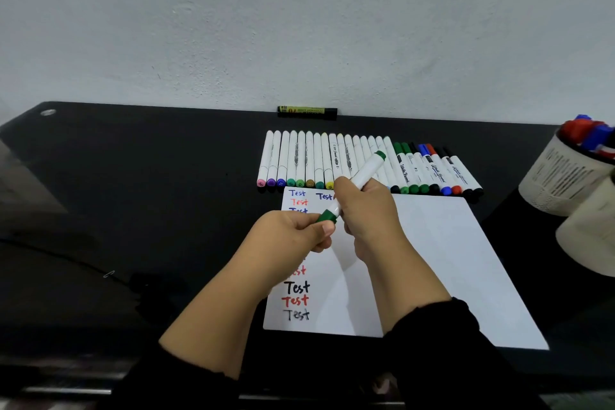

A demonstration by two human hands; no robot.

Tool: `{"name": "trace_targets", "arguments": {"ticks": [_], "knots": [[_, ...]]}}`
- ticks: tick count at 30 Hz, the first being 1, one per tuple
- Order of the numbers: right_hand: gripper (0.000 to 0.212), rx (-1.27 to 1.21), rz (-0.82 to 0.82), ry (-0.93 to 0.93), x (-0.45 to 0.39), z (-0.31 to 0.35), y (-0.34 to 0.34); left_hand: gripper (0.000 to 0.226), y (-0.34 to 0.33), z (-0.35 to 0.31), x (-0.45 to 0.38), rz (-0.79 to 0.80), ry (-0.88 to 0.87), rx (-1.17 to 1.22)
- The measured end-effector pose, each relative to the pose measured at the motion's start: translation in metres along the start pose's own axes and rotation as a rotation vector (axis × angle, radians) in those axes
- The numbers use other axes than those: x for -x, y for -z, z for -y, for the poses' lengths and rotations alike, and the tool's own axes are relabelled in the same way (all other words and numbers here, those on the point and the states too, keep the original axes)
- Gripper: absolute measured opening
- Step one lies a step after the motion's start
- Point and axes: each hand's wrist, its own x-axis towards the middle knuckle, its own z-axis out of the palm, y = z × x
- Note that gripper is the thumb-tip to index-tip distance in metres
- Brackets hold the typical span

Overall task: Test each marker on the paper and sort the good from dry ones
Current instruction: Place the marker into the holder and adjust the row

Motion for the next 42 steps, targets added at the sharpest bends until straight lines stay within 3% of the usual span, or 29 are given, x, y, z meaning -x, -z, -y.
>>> {"name": "trace_targets", "arguments": {"ticks": [3,10,17,21,25,32,35,40,42], "knots": [[0.021,0.01,0.008,0.0,0.001,0.001,0.0,0.01,0.0,-0.001,0.002,0.008,0.025,0.036],[0.024,-0.014,-0.055,-0.021,0.002,0.0,-0.005,0.023,-0.008,-0.002,0.005,-0.099,-0.047,-0.28],[0.024,-0.014,0.023,-0.039,0.002,0.002,-0.007,0.017,0.006,-0.002,0.007,0.023,0.036,0.042],[0.017,-0.095,-0.128,-0.073,-0.018,0.007,0.019,0.018,0.012,0.004,0.021,0.125,0.106,0.097],[0.019,-0.099,-0.106,-0.076,-0.021,0.003,0.016,0.017,0.01,0.001,0.013,-0.061,0.061,0.066],[0.028,-0.214,-0.136,-0.092,-0.022,0.001,0.016,0.021,0.004,0.005,0.002,-0.119,0.03,-0.045],[0.034,-0.21,-0.144,-0.06,-0.024,-0.002,0.017,0.011,0.005,0.007,-0.005,-0.143,0.019,-0.11],[0.018,-0.095,-0.082,0.001,-0.03,-0.005,0.02,0.034,0.01,0.007,-0.013,-0.203,-0.015,-0.224],[0.021,-0.007,-0.075,0.02,-0.035,-0.004,0.02,0.036,0.014,0.008,-0.018,-0.228,-0.027,-0.248]]}}
